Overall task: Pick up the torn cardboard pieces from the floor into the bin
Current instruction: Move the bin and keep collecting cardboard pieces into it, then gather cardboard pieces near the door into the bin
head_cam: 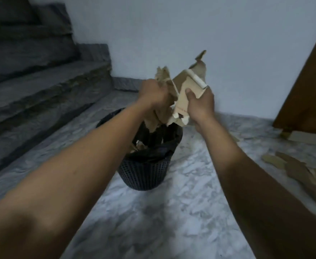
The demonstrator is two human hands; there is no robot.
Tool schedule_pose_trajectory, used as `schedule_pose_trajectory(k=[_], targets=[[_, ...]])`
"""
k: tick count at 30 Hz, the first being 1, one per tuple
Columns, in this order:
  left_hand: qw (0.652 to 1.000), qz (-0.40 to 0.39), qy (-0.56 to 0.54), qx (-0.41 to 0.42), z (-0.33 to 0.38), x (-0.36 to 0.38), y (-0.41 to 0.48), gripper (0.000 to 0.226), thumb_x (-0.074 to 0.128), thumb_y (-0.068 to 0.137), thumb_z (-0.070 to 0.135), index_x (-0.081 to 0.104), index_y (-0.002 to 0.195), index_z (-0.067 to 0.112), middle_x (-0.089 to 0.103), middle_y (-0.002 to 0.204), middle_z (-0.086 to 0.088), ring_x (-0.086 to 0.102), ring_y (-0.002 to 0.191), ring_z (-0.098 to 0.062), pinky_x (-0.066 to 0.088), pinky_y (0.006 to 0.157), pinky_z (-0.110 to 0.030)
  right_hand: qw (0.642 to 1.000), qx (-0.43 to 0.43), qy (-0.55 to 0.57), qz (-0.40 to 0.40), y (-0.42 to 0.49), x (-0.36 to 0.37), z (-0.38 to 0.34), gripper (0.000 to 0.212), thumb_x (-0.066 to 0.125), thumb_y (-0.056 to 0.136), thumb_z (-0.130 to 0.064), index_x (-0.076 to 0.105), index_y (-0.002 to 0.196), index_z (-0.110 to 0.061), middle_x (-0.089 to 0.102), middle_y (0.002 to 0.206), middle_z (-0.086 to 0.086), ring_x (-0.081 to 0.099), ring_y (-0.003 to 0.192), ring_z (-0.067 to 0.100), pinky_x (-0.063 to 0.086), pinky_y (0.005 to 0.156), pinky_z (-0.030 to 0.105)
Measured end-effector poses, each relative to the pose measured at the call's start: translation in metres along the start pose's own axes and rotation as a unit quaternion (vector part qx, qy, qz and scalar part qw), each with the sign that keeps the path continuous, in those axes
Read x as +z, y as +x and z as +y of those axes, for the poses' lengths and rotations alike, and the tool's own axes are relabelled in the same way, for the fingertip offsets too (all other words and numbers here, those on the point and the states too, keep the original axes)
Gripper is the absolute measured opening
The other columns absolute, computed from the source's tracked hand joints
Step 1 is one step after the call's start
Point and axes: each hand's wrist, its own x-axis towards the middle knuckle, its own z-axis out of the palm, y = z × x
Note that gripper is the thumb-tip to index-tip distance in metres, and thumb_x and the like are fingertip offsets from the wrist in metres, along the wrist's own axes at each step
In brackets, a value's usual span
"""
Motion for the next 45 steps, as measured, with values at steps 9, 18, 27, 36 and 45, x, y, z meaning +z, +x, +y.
schedule_pose_trajectory(k=[9,18,27,36,45], targets=[[0.979,-0.028,0.125,-0.161,-0.116,-0.033,-0.042,0.099,0.055,0.063,0.086,0.060,0.129,0.014,0.060,0.131,-0.014,0.061,0.110,-0.033,0.049,0.092,-0.037,0.932,-0.079,-0.283,-0.211,-0.041,0.040,0.040,0.046,0.056,0.092,-0.056,0.065,0.105,-0.012,0.064,0.106,0.011,0.061,0.104,0.029,0.051,0.080,0.037],[0.951,0.051,-0.014,-0.303,-0.169,-0.027,-0.059,0.022,0.062,0.089,0.010,0.057,0.103,-0.006,0.062,0.103,-0.031,0.066,0.085,-0.045,0.060,0.069,-0.053,0.890,0.361,-0.004,-0.277,-0.067,-0.003,0.059,0.021,0.048,0.102,-0.023,0.052,0.114,-0.007,0.059,0.095,0.011,0.063,0.078,0.025,0.060,0.066,0.044],[0.940,0.048,-0.259,-0.217,0.003,0.027,-0.016,0.029,0.048,0.098,0.007,0.050,0.126,-0.001,0.057,0.105,-0.016,0.062,0.072,-0.032,0.056,0.041,-0.038,0.929,0.314,0.014,-0.193,0.034,-0.142,-0.008,0.017,0.036,0.106,-0.013,0.052,0.112,-0.009,0.061,0.092,0.011,0.063,0.079,0.021,0.059,0.047,0.033],[0.886,-0.180,-0.413,-0.105,0.186,0.212,-0.042,0.029,0.050,0.094,-0.009,0.055,0.119,0.005,0.066,0.111,-0.019,0.069,0.081,-0.034,0.060,0.053,-0.038,0.968,0.250,0.028,0.015,0.099,-0.397,0.004,0.017,0.051,0.103,-0.024,0.054,0.118,-0.018,0.064,0.116,0.006,0.064,0.100,0.024,0.054,0.057,0.038],[0.874,-0.201,-0.435,-0.083,0.325,0.410,-0.066,0.061,0.047,0.093,-0.013,0.037,0.144,0.018,0.057,0.123,-0.015,0.068,0.085,-0.041,0.059,0.064,-0.059,0.888,0.111,0.190,0.405,0.099,-0.539,0.141,0.008,0.066,0.090,-0.010,0.063,0.089,-0.017,0.066,0.093,-0.001,0.066,0.098,0.021,0.056,0.088,0.031]])
